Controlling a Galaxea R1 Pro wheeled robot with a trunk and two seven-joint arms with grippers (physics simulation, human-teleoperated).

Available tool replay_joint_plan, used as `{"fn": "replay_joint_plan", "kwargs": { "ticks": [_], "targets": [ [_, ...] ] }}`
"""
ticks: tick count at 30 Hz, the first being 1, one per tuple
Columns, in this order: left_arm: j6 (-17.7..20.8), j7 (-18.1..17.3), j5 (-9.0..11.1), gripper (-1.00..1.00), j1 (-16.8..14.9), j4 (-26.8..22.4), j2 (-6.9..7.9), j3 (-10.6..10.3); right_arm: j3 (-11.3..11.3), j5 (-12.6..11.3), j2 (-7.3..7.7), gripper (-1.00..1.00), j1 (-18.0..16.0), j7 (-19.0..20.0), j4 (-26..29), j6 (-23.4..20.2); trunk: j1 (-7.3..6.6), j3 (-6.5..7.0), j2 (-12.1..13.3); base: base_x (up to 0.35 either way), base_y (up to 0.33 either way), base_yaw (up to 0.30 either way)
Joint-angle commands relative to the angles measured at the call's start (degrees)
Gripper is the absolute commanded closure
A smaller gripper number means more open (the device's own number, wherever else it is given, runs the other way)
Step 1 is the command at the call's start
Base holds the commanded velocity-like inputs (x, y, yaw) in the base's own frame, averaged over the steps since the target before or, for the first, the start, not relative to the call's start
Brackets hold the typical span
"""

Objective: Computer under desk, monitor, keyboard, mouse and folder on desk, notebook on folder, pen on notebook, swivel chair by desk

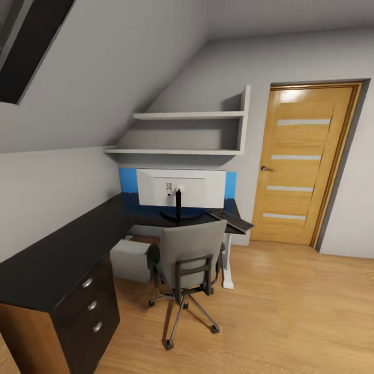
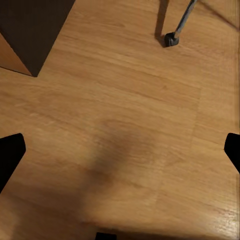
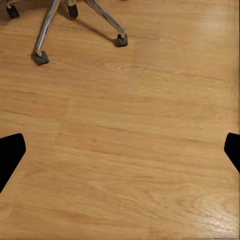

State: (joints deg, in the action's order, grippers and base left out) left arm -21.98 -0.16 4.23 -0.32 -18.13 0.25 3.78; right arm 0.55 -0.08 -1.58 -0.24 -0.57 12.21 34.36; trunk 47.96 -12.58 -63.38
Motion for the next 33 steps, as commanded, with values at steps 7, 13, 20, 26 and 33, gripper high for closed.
{"fn": "replay_joint_plan", "kwargs": {
  "ticks": [7,13,20,26,33],
  "targets": [
    [-0.2,0.0,0.4,-1.00,0.0,0.1,0.01,-0.1,-0.1,-0.2,-0.03,-1.00,0.0,-0.2,0.0,-0.1,0.00,0.11,0.0,0.000,0.000,-0.278],
    [-0.2,0.0,0.4,-1.00,0.0,0.1,0.01,-0.1,-0.2,-0.3,-0.15,-1.00,0.0,-0.3,0.1,-0.4,0.00,0.01,0.0,0.000,0.000,-0.288],
    [-0.2,0.0,0.4,-1.00,0.0,0.1,0.04,-0.1,-1.0,-0.3,-0.25,-1.00,0.0,-0.4,0.1,-0.7,0.00,-0.43,0.0,0.000,0.000,-0.207],
    [-0.2,0.0,0.4,-1.00,0.0,0.1,0.04,-0.1,-1.3,-0.3,-0.33,-1.00,0.0,-0.4,0.2,-1.0,0.00,-0.95,0.0,0.000,0.000,-0.090],
    [-0.2,0.0,0.4,-1.00,0.0,0.1,-0.06,-0.1,-1.3,-0.3,-0.35,-1.00,0.0,-0.4,0.3,-1.0,0.00,-1.58,0.0,0.000,0.000,-0.012]
  ]
}}
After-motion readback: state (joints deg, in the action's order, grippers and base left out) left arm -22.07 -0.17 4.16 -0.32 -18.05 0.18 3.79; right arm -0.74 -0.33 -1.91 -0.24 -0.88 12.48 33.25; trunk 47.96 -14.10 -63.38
